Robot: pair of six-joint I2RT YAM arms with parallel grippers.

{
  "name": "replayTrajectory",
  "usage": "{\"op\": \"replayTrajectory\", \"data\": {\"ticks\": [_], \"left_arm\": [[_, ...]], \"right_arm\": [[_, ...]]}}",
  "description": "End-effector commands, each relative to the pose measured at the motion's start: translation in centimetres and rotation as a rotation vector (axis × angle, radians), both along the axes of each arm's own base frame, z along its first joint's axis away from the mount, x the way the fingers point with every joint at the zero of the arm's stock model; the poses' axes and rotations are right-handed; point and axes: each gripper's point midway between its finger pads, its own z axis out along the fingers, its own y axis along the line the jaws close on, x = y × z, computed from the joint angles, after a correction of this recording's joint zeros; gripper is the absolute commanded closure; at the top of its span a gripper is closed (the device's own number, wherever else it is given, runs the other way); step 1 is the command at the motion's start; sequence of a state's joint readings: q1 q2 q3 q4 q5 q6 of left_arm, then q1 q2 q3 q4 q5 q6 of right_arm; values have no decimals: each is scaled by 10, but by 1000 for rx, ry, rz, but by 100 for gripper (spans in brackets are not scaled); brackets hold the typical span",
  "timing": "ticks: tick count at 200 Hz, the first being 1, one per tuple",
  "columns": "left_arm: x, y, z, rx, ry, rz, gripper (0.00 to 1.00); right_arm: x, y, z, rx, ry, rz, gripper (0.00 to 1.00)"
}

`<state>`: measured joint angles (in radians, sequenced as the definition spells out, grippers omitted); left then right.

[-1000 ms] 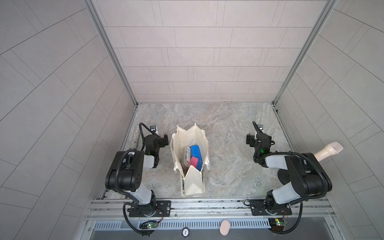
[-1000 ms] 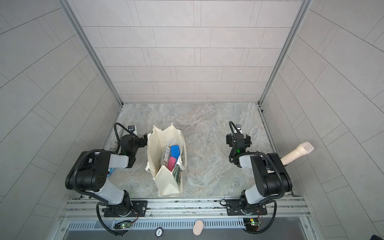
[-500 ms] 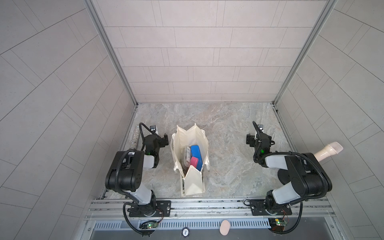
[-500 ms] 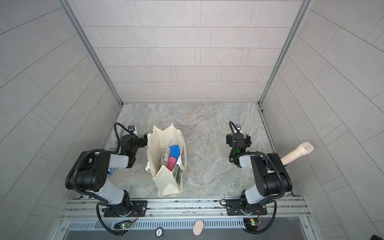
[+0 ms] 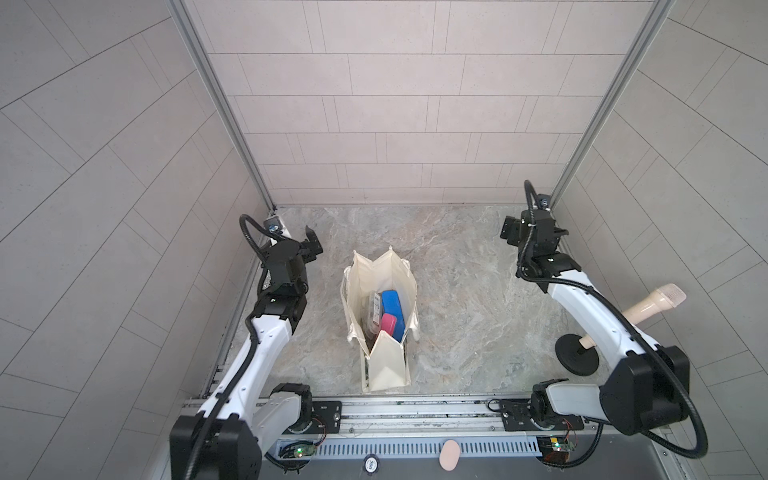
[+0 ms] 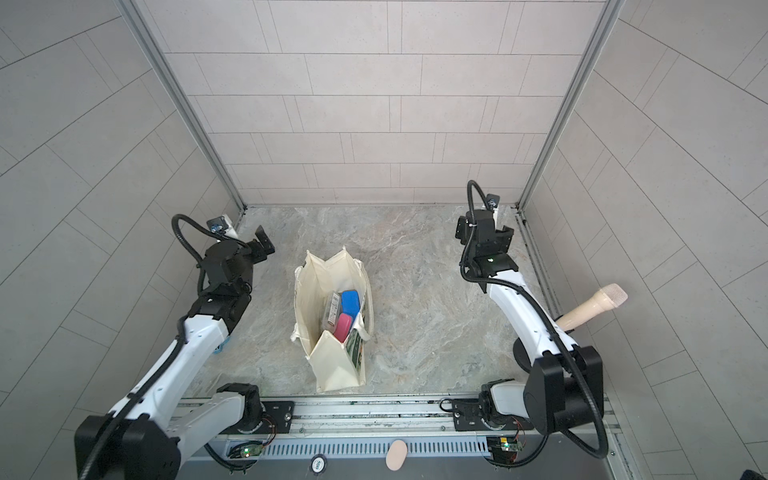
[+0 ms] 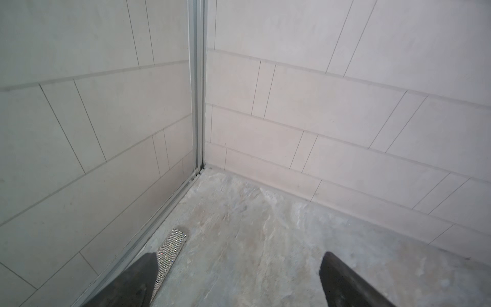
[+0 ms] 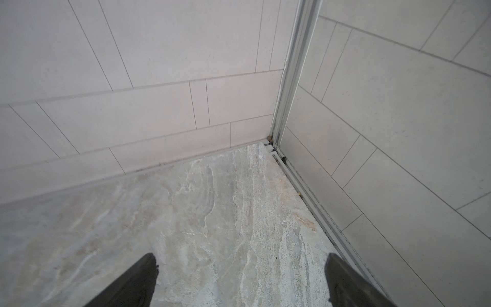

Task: Take out the compass set from the canvas bag
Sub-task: Adjust the canvas bag at the center of the board.

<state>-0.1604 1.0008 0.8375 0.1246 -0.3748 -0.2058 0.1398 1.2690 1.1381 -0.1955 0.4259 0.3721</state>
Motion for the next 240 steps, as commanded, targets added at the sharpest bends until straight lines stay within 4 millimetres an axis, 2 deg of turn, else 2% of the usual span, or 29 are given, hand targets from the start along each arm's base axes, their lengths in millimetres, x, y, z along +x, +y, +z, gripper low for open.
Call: {"op": "replayTrajectory", "data": {"ticks": [1, 17, 28, 46, 62, 75, 95, 104, 121, 142, 170, 194, 209, 225, 240], "left_arm": [[-21, -23, 24, 95, 84, 22, 0], [-27, -46, 56, 56, 39, -34, 0], [-26, -59, 63, -19, 46, -83, 0], [-21, -99, 42, -117, 171, -258, 0], [-36, -130, 33, -67, 230, -332, 0], [-48, -143, 27, -47, 238, -376, 0], [-62, -141, -3, -96, 349, -373, 0], [-69, -147, -15, -120, 392, -414, 0], [-86, -156, -33, -160, 449, -496, 0], [-110, -153, -55, -159, 540, -545, 0], [-136, -152, -68, -172, 613, -610, 3], [-146, -144, -63, -192, 620, -596, 9], [-149, -143, -65, -199, 656, -587, 19], [-150, -142, -73, -205, 718, -560, 24], [-151, -144, -76, -207, 762, -547, 35]], "right_arm": [[-41, 1, -21, 216, 112, -65, 0], [-45, 19, -1, 339, 18, 23, 0], [-44, 40, 11, 415, -43, 140, 0], [-53, 74, 19, 496, -13, 237, 0], [-69, 113, 25, 436, 89, 336, 0], [-85, 146, 28, 393, 142, 434, 0], [-108, 191, 18, 470, 201, 563, 0], [-118, 206, 12, 521, 230, 602, 0], [-135, 232, 8, 528, 271, 680, 0], [-154, 256, 6, 492, 335, 767, 0], [-174, 284, 11, 408, 380, 895, 2], [-181, 298, 15, 319, 390, 952, 4], [-180, 303, 14, 297, 414, 956, 5], [-180, 311, 14, 279, 424, 976, 8], [-180, 315, 16, 251, 431, 983, 10]]}}
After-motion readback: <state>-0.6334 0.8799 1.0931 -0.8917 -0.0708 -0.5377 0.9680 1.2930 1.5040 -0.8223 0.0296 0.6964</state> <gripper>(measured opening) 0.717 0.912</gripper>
